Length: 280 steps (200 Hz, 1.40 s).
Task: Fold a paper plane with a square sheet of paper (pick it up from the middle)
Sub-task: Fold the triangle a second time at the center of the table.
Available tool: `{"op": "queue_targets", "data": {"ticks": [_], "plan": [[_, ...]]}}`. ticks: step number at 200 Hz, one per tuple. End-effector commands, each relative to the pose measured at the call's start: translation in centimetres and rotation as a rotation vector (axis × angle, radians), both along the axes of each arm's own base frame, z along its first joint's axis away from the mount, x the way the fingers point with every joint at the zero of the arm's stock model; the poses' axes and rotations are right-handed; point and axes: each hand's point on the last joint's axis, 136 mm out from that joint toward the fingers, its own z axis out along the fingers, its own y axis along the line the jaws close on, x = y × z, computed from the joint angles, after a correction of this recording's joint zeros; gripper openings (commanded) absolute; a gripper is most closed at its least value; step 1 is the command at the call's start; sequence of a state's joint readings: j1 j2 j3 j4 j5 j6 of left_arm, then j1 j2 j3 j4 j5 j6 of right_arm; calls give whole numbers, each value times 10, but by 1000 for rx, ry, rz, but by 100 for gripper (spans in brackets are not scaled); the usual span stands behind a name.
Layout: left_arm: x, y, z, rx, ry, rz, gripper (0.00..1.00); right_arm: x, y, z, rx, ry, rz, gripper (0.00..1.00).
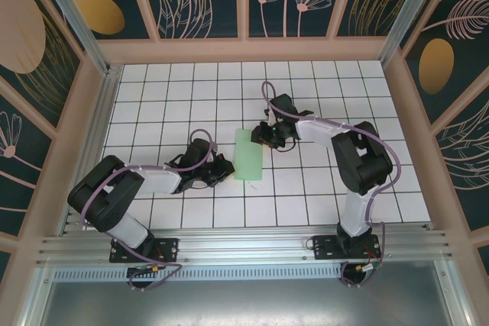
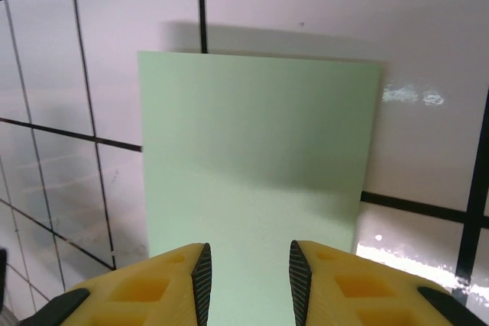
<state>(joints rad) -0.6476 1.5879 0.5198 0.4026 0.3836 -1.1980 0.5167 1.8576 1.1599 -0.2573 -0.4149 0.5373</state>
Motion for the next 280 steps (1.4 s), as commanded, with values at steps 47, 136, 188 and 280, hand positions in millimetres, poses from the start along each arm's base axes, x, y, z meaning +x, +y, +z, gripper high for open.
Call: {"op": "queue_targets", "data": {"ticks": [47,136,188,280], "plan": [[9,-3,-1,50,-21,-19,1,-43,-12,7,23,30,32,30],[14,-12,11,21,-36,-34,8,-57,-12,-38,-17,133,50,15],[18,-34,40,-127,-91,-86,35,-62,-14,-52,-18,170,34,15],[39,-48,39,-90,-98,-64,32,-67,-14,-57,-20,188,38,15]]}}
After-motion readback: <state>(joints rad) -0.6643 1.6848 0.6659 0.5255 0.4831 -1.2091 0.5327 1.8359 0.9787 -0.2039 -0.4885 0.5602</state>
